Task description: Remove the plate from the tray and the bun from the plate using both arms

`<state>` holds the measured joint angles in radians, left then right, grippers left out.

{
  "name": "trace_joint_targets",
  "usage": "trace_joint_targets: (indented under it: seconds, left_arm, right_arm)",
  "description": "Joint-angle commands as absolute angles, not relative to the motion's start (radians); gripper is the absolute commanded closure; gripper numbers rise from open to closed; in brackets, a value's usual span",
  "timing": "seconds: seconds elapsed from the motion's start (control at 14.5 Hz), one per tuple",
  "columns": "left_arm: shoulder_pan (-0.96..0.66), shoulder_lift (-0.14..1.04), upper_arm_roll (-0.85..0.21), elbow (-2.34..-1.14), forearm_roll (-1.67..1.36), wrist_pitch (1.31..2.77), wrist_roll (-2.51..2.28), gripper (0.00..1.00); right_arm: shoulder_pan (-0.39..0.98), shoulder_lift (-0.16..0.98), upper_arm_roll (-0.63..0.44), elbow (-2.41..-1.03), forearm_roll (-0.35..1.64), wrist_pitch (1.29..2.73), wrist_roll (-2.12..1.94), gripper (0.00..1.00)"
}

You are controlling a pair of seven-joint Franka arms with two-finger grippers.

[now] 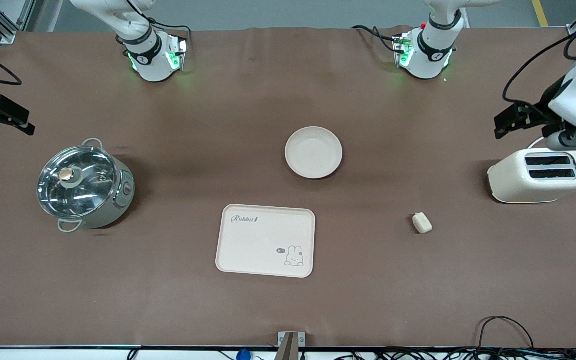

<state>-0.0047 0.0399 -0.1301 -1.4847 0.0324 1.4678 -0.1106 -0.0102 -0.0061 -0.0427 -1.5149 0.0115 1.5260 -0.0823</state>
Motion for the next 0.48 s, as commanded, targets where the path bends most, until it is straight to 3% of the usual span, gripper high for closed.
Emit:
trace_joint_targets:
  seconds: [0.0,0.41]
  left_arm:
    - [-0.018,-0.069,-0.104,-1.623,-0.011,1.483,-0.078,0.0]
    - [-0.009,-0.065,-0.124,-1.595,-0.006,1.486,-0.06,0.0]
  right_arm:
    - [-0.025,-0.014,-0.031,-1.522,0.006,1.531,-0.092,0.0]
    - [-0.025,-0.014,-0.031,-1.523,0.006,1.529,-0.092,0.0]
